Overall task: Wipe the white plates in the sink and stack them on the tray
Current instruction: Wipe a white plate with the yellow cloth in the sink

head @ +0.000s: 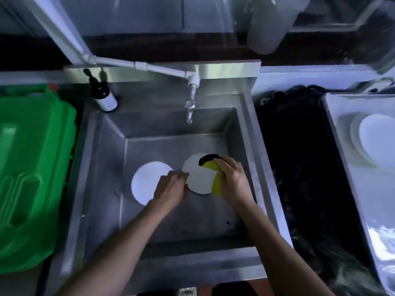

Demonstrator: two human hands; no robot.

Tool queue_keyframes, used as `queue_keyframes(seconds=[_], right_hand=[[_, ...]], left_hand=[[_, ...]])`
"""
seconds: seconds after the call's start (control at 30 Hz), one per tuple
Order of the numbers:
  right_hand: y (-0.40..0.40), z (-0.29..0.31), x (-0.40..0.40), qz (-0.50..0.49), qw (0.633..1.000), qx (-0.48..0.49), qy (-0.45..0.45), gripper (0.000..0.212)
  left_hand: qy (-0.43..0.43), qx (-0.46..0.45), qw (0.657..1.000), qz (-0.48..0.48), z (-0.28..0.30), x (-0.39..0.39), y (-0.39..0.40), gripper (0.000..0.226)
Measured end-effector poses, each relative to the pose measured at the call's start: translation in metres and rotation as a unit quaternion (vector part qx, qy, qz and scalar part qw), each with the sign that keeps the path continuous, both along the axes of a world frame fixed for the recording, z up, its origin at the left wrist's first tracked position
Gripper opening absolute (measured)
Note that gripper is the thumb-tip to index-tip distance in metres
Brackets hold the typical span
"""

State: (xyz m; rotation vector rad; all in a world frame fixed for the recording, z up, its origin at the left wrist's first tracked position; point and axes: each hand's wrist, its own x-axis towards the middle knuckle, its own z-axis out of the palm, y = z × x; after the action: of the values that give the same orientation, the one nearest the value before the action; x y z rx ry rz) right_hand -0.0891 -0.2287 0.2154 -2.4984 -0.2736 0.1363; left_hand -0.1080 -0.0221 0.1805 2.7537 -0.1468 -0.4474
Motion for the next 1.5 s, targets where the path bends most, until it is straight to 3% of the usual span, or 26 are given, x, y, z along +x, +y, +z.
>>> queue_keyframes(seconds=[0.17,0.37,0.57,0.87,1.37,1.5], right_hand=[[0.023,-0.027,0.005,0.009,1.0,-0.018,0.012,0.049],[0.018,-0.064,0.037,-0.004,0.999,-0.018,0.034,0.05],[0.008,-0.105,0.076,0.01,0.997,-0.015,0.075,0.054],[0.003,-0.152,0.103,0.033,0.993,0.005,0.11,0.052],[-0.001,-0.169,0.105,0.017,0.99,0.008,0.138,0.05],[-0.001,-0.167,0.101,0.007,0.991,0.014,0.129,0.048]], left_hand=[[0.048,0.013,0.999,0.011,-0.02,0.005,0.019,0.022],[0.104,-0.056,0.99,0.071,-0.067,0.039,0.01,0.022],[0.155,-0.141,0.957,0.199,-0.132,0.077,-0.006,0.053],[0.214,-0.178,0.913,0.299,-0.209,0.1,-0.01,0.059],[0.189,-0.248,0.84,0.444,-0.216,0.105,-0.02,0.056],[0.165,-0.253,0.84,0.452,-0.211,0.104,-0.023,0.032]])
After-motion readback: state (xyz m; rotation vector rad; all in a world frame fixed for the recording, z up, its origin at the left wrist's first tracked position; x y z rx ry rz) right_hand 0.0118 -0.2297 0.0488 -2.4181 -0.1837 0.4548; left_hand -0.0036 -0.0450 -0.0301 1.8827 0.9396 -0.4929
